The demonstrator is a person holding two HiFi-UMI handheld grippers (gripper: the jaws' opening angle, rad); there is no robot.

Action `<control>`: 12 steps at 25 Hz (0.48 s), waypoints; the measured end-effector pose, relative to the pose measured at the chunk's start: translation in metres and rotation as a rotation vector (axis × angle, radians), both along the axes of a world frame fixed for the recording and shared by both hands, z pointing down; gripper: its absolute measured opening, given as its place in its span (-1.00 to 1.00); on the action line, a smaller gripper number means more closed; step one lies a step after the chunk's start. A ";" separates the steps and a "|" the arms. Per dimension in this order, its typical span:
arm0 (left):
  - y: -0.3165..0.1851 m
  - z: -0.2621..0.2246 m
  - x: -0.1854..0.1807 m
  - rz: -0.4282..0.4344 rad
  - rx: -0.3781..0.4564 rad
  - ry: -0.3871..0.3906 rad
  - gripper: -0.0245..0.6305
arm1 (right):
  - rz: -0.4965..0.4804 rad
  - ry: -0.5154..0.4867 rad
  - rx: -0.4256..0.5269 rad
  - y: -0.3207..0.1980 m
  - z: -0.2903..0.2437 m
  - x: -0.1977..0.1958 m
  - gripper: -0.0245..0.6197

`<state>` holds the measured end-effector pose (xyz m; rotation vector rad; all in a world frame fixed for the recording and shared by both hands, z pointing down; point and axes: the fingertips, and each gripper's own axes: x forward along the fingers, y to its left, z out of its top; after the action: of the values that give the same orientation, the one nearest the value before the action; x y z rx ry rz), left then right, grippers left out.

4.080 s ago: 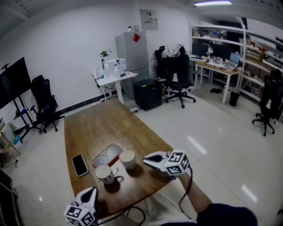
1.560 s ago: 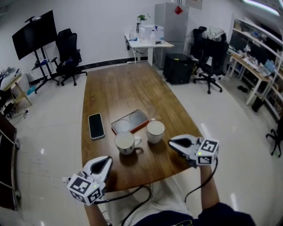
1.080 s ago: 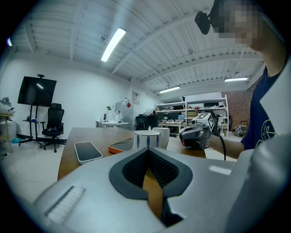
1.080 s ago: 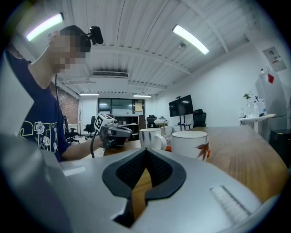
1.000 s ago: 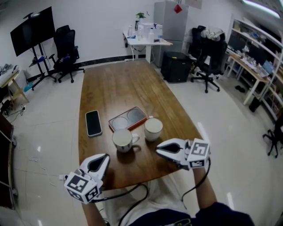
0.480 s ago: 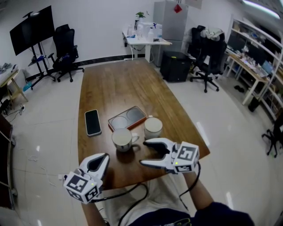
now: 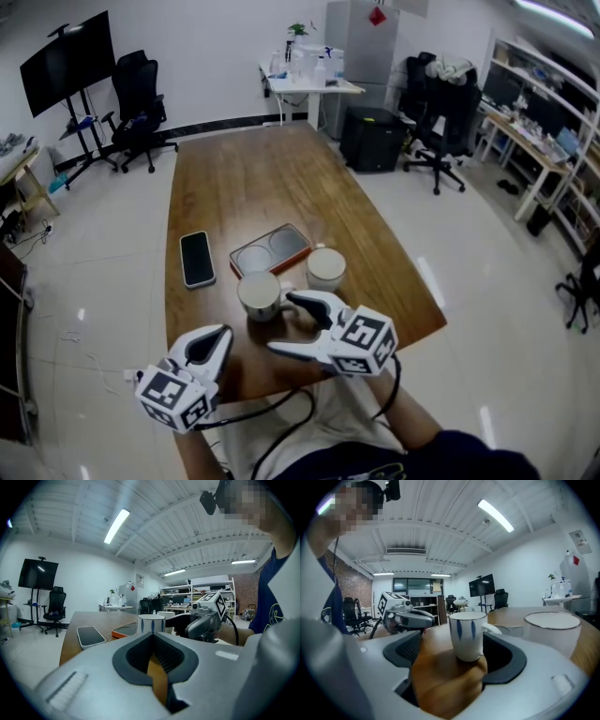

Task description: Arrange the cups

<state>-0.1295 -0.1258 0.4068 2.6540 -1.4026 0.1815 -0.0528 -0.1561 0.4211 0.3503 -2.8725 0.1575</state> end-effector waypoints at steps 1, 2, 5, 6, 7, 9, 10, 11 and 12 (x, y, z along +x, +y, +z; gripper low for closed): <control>0.000 0.000 -0.001 -0.001 -0.001 0.001 -0.92 | 0.026 0.014 -0.007 -0.003 0.001 -0.003 0.34; 0.000 0.000 -0.001 -0.003 -0.002 0.003 -0.92 | 0.051 0.022 -0.012 -0.007 0.002 -0.006 0.34; 0.001 0.001 0.000 -0.004 0.001 0.005 -0.92 | 0.092 0.007 -0.004 -0.011 0.001 -0.011 0.34; 0.001 0.002 0.001 -0.004 0.002 0.004 -0.92 | 0.102 0.003 0.000 -0.012 0.001 -0.013 0.34; 0.001 0.002 0.001 -0.003 0.002 0.004 -0.92 | 0.111 0.002 0.001 -0.014 0.002 -0.015 0.34; 0.001 0.002 0.000 -0.002 0.003 0.003 -0.92 | 0.130 0.010 -0.005 -0.019 0.003 -0.020 0.34; 0.001 0.002 0.000 -0.003 0.004 0.003 -0.92 | 0.138 0.019 -0.011 -0.022 0.005 -0.023 0.34; 0.001 0.001 0.000 -0.003 0.004 0.003 -0.92 | 0.149 0.030 -0.020 -0.025 0.006 -0.026 0.34; 0.001 0.001 0.000 -0.004 0.004 0.002 -0.92 | 0.160 0.041 -0.030 -0.028 0.006 -0.029 0.34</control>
<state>-0.1292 -0.1252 0.4075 2.6534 -1.4086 0.1754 -0.0814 -0.1839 0.4273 0.5710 -2.7978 0.2185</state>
